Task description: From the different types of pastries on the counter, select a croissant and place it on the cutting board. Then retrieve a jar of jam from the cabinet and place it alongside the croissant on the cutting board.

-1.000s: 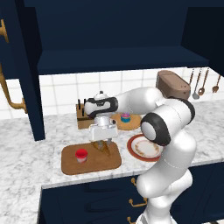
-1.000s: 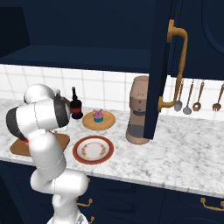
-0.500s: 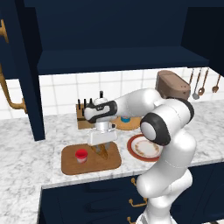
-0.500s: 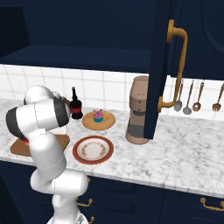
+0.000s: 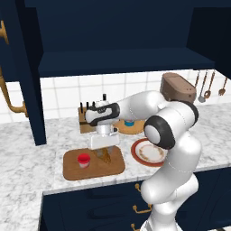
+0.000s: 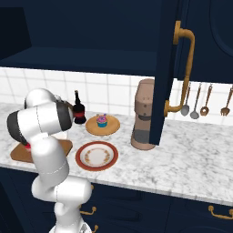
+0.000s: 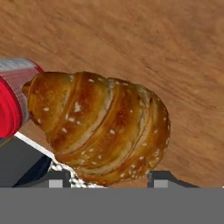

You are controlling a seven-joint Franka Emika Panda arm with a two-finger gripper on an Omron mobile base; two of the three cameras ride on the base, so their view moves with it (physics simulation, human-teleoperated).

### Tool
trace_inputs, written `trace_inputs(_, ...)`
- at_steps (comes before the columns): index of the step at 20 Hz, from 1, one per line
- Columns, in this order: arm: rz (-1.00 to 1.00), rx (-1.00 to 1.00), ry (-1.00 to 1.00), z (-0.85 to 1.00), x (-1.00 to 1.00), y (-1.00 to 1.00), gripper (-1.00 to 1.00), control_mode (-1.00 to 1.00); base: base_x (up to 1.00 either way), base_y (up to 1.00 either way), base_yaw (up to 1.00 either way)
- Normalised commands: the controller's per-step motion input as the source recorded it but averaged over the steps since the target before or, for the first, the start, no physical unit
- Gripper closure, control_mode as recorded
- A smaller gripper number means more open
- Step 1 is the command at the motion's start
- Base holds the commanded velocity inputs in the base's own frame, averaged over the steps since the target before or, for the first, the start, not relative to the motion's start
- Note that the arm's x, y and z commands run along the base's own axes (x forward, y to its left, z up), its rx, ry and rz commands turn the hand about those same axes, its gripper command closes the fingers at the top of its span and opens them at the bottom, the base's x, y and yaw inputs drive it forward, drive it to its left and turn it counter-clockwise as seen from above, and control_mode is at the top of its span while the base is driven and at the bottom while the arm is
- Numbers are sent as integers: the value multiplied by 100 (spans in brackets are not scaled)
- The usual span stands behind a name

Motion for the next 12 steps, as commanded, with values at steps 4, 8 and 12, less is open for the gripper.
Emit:
trace_inputs(4, -1, 0, -9, 13, 0, 0, -100, -100, 0, 0, 0)
trace_inputs(8, 0, 0, -11, 38, 0, 0, -100, -100, 0, 0, 0)
trace_inputs(12, 0, -1, -10, 39, -6, -4, -100, -100, 0, 0, 0)
